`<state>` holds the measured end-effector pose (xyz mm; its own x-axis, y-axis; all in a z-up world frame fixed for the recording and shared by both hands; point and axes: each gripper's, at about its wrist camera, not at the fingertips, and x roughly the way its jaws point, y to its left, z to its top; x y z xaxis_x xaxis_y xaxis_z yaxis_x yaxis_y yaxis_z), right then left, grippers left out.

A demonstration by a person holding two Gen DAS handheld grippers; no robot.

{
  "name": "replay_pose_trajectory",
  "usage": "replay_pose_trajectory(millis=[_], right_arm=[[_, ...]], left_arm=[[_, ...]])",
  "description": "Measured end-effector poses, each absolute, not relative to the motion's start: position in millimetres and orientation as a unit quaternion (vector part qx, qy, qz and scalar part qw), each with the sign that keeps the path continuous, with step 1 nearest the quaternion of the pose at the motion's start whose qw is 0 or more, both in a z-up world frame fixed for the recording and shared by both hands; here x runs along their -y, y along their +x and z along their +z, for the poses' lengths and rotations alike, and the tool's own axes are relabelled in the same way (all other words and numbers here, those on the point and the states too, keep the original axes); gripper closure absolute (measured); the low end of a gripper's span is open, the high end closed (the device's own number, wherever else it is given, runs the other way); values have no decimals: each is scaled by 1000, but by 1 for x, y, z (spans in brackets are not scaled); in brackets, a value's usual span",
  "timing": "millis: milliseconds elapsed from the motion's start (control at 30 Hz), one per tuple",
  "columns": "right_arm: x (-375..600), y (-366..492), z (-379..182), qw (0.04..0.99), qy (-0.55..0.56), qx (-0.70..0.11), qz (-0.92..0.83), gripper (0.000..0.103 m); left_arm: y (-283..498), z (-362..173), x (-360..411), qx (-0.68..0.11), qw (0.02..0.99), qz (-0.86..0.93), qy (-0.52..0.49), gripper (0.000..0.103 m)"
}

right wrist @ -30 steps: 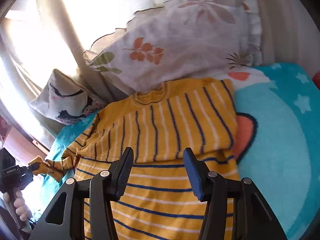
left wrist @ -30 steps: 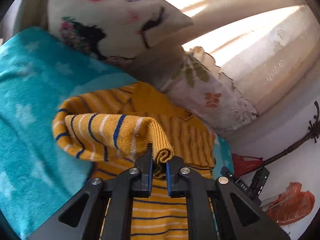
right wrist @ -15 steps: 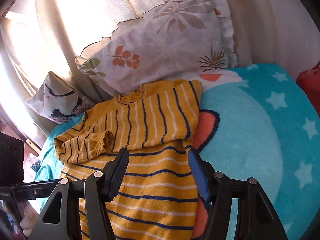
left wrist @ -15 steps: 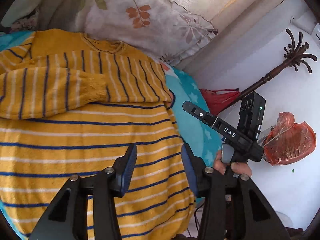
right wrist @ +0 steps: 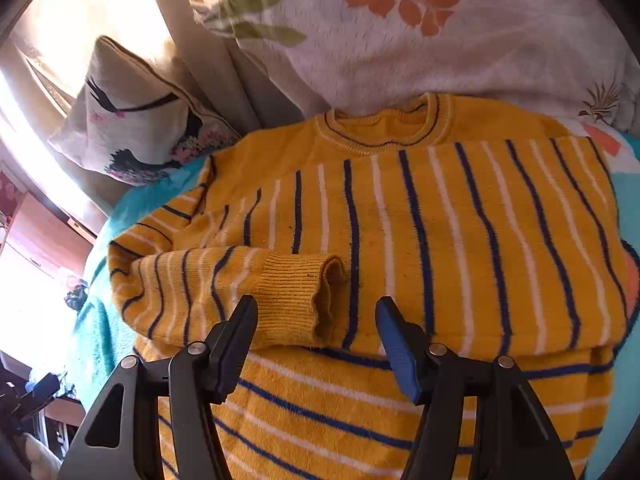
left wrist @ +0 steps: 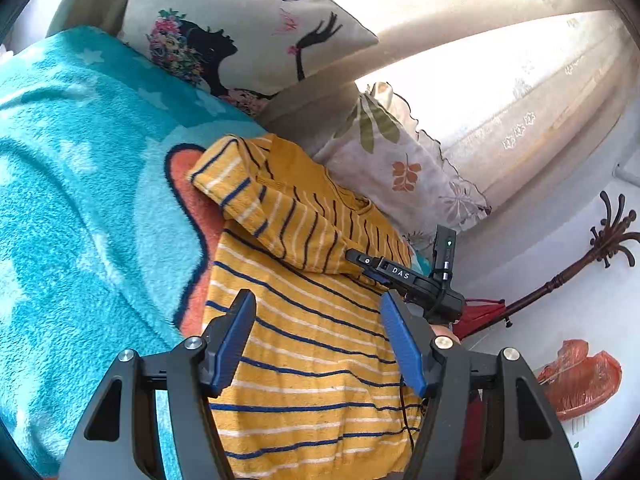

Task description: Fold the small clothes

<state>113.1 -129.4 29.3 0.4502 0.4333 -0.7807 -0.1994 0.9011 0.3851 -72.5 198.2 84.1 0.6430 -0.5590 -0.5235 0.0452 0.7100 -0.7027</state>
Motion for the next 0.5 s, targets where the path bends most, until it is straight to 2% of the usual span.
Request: replay_pose_trajectory(millis=[33, 67, 100, 233, 400, 500], right_arm=[[125, 115, 28, 844, 113, -489, 187, 64], [118, 116, 30, 844, 103, -491, 192, 81], [115, 117, 34, 841, 104, -492, 198, 93], [91, 103, 95, 861, 97, -438, 240, 95], [84, 62, 222, 895, 105, -296, 318, 96], [108, 42, 270, 913, 111, -230, 320, 96]], left_arm=[[-72, 83, -201, -381, 841, -177, -340, 39], [-73, 81, -207, -380, 841, -175, -344, 39], [-74, 79, -212, -379, 840, -173, -347, 39], [-73, 75, -221, -379, 837, -169, -358, 39], [-75, 76, -222, -375, 837, -170, -360, 39], [-74, 76, -222, -375, 837, -172, -358, 39]])
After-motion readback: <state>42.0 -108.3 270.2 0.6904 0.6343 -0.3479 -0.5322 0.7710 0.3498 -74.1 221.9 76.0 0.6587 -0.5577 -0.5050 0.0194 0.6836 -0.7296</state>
